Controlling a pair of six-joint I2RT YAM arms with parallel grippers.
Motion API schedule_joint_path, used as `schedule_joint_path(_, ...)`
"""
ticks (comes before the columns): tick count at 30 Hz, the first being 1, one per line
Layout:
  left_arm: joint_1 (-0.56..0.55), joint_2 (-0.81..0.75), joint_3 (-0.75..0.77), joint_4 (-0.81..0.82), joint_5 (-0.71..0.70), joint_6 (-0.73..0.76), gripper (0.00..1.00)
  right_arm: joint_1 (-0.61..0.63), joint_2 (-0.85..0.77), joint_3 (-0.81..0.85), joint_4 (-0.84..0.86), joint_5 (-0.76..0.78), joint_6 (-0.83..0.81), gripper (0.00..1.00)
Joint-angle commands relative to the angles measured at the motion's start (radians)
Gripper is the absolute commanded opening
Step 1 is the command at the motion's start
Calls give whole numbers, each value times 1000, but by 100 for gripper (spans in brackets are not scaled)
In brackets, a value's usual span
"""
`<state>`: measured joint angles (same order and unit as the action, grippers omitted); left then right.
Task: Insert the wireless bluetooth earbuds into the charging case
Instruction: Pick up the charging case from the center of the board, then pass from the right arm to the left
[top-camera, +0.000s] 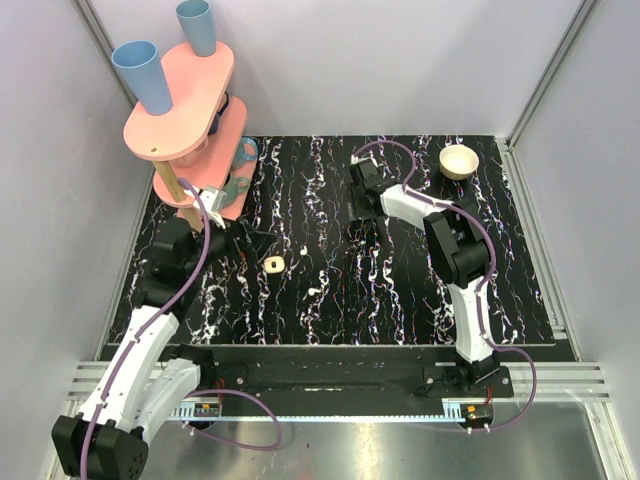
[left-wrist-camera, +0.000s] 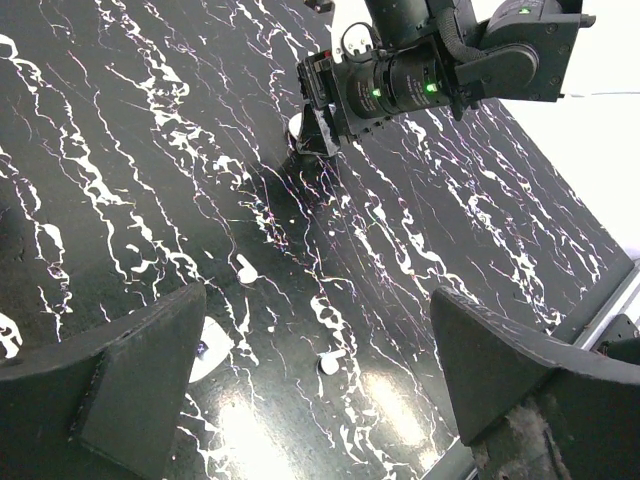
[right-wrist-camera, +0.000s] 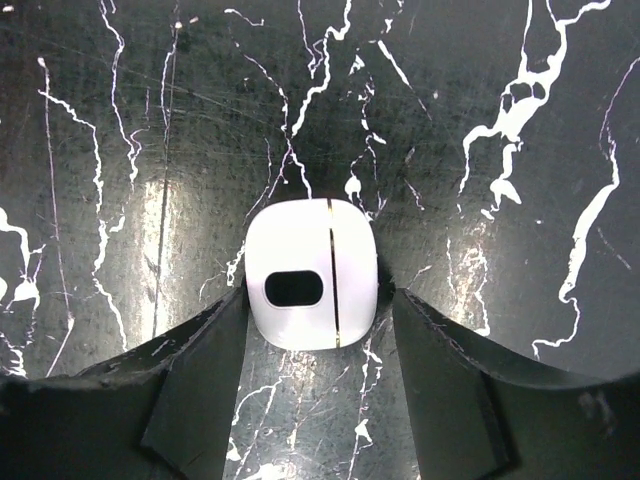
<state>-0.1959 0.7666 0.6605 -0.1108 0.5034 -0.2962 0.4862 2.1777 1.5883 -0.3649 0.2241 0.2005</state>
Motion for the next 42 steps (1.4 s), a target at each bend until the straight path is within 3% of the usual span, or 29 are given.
schedule_joint_path(1,-5,-21,1,49,3,-11,99,9,-21,-33,-16,43,-133,66)
schedule_joint_path(10,-7,-27,-1,43,1,-8,99,9,-1,-5,9,38,-154,67)
schedule_joint_path(17,-11,-30,-7,59,-8,-15,99,8,-21,-50,15,31,-167,52)
schedule_joint_path(20,-11,-27,-6,53,-26,-23,99,9,-62,-112,73,15,-174,39)
schedule_joint_path(23,-11,-29,-2,36,-94,-38,99,9,-227,-223,184,-81,-176,32)
schedule_joint_path(30,-13,-21,30,-18,-210,-110,99,92,-635,-441,305,-339,-187,32)
schedule_joint_path(38,-50,-3,96,-49,-115,-64,99,233,-864,-447,178,-370,-289,34)
schedule_joint_path(42,-60,3,110,-23,-76,-58,99,273,-938,-475,184,-336,-360,29)
